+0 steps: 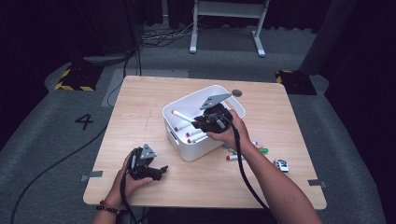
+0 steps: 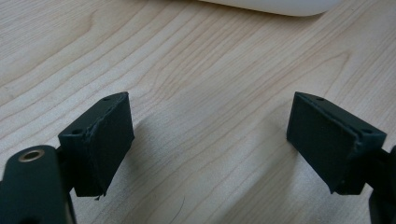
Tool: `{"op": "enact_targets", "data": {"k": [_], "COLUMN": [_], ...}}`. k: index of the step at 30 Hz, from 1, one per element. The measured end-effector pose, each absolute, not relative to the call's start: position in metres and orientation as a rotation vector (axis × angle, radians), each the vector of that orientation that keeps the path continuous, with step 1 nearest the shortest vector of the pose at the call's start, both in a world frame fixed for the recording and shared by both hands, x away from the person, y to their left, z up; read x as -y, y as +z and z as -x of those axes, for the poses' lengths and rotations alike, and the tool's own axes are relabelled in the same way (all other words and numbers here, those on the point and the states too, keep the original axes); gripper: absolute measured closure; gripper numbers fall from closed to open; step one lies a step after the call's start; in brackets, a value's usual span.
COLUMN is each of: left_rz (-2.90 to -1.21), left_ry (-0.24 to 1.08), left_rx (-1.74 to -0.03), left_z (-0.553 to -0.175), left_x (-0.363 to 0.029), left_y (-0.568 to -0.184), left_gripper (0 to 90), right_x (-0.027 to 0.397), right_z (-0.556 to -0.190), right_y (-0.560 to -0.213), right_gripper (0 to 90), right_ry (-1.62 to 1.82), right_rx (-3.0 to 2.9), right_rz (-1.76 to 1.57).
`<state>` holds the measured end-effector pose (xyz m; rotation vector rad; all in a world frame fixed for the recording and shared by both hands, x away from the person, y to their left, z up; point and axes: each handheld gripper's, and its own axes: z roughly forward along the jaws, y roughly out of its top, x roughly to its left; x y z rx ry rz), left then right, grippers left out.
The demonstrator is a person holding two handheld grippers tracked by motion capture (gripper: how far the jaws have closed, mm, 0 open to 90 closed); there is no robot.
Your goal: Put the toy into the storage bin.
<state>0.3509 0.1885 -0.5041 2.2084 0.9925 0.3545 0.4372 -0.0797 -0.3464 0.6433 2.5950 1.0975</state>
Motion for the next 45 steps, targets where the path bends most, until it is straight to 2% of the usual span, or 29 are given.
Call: {"op": "enact_targets", "data": {"k": [14,25,31,37,41,45], "left_rz": [-2.21,-2.215,-2.215,-2.213,-2.217,-2.214], "left_ry": [0.353,0.353,0.362,0.354,0.355,0.356], "left_rx": [-0.992,-0.988,-0.99,-0.989,-0.987,-0.989], "left_z": [-0.351,-0.351,-0.351,-0.351,-0.351,-0.351], "left_x": [-0.189,-0.189,-0.189,-0.189,-0.189,-0.189], "left_y": [-0.504,-0.504,-0.504,-0.504,-0.504,-0.504], "left_gripper": [15.0,14.9,15.0,14.9,14.9,15.0], "right_x": [0.043,0.044,0.075,0.126,0.161,0.196], "right_z": [-0.444,-0.444,-0.433,-0.419,-0.405,-0.392], "right_y": [-0.366,-0.363,-0.34,-0.324,-0.326,-0.344], "right_gripper": [74.6,69.4,65.7,60.9,57.3,53.2], "right_ry": [0.839,0.839,0.995,1.099,1.105,1.071], "right_rx": [-2.791,-2.765,-2.69,-2.611,-2.591,-2.582], "right_rz": [-0.637,-0.679,-0.652,-0.635,-0.611,-0.597]}}
